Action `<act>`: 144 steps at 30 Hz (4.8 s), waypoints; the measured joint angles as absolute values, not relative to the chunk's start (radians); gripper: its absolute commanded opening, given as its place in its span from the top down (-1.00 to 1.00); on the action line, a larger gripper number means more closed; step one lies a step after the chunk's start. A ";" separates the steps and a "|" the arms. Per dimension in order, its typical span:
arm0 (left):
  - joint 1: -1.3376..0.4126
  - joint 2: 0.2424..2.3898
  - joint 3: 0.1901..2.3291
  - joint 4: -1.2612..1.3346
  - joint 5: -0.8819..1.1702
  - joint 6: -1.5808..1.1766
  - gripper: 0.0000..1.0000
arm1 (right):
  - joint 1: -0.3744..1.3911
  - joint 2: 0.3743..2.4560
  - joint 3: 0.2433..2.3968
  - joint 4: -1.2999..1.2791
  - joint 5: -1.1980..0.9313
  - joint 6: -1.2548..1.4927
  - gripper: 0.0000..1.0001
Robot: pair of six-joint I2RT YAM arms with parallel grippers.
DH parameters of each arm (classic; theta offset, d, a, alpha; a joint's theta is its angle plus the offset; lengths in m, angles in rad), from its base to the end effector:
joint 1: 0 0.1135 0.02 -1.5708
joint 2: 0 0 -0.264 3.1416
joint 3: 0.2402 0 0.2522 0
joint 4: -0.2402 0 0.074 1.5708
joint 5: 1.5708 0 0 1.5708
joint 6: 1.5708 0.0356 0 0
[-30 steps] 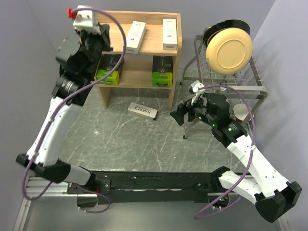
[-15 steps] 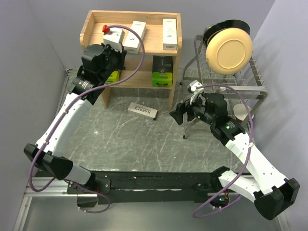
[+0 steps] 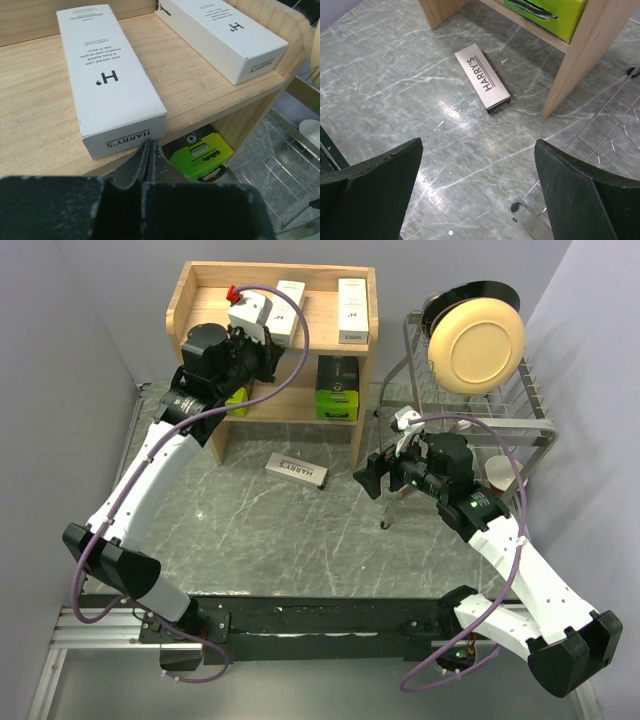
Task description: Place and organize the shaving razors onto the shelf
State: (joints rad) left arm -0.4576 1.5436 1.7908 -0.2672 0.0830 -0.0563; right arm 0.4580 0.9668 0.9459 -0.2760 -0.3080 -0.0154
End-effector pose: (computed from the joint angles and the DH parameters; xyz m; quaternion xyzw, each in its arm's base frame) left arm 0.3083 -0.1551 0.4933 0.1707 0.6934 -0.2064 0.6689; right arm 0.1920 0.1067 0.3541 -0.2750 0.7509 0.2493 0.5463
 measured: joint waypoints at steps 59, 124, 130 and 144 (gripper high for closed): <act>-0.559 1.883 1.538 -0.627 0.528 1.082 -0.99 | 0.438 0.917 0.951 -0.356 -0.368 -0.070 -1.00; -0.707 2.088 1.631 -0.801 0.175 0.981 -0.76 | 0.427 0.840 0.989 -0.355 -0.436 -0.032 -1.00; -0.743 1.969 1.457 -0.744 0.188 0.896 -0.73 | 0.427 0.828 0.973 -0.352 -0.440 -0.022 -1.00; -0.770 1.581 1.225 -0.701 0.202 0.764 -0.99 | 0.427 0.827 0.963 -0.345 -0.458 -0.019 -1.00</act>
